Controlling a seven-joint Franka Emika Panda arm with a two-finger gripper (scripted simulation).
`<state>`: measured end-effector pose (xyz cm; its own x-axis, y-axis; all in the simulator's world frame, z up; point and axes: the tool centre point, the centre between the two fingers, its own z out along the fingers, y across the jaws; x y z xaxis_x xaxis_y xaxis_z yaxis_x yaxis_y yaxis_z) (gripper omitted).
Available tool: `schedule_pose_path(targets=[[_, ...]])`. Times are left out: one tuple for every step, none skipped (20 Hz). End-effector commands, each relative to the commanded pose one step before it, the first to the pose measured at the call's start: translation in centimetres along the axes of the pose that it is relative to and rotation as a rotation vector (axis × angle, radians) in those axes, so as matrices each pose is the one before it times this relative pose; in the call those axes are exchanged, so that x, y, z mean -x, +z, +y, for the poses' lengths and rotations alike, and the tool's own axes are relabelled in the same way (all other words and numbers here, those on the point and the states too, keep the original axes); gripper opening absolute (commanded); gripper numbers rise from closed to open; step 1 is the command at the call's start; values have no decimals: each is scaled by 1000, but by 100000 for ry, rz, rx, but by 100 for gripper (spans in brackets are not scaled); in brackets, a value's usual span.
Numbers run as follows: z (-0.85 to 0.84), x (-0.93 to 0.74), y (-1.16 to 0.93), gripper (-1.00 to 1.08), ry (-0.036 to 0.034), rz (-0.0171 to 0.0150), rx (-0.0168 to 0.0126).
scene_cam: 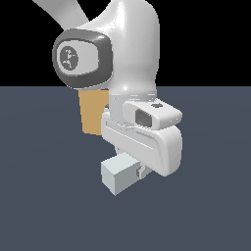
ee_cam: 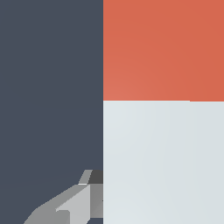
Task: Insert the peg into the horizontal hole in a box.
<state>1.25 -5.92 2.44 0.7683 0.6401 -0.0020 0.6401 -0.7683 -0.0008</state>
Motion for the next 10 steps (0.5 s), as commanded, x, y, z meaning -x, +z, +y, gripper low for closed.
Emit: schedule_pose_path(targets=[[-345, 6, -240, -100, -1498, 131, 93], [-214, 52, -93, -100, -864, 2, 1], [-248, 59, -107, -100, -1001, 2, 2], [-279, 69, -122, -100, -1133, 2, 2], [-314, 76, -136, -100, -1271, 3, 2], [-348, 85, -151, -100, -1408, 3, 3], [-382, 93, -166, -100, -1547, 3, 3], [-416, 103, -181, -100, -1686, 3, 3], [-450, 112, -196, -100, -1827, 3, 4], [-485, 121, -212, -100, -1969, 3, 4]])
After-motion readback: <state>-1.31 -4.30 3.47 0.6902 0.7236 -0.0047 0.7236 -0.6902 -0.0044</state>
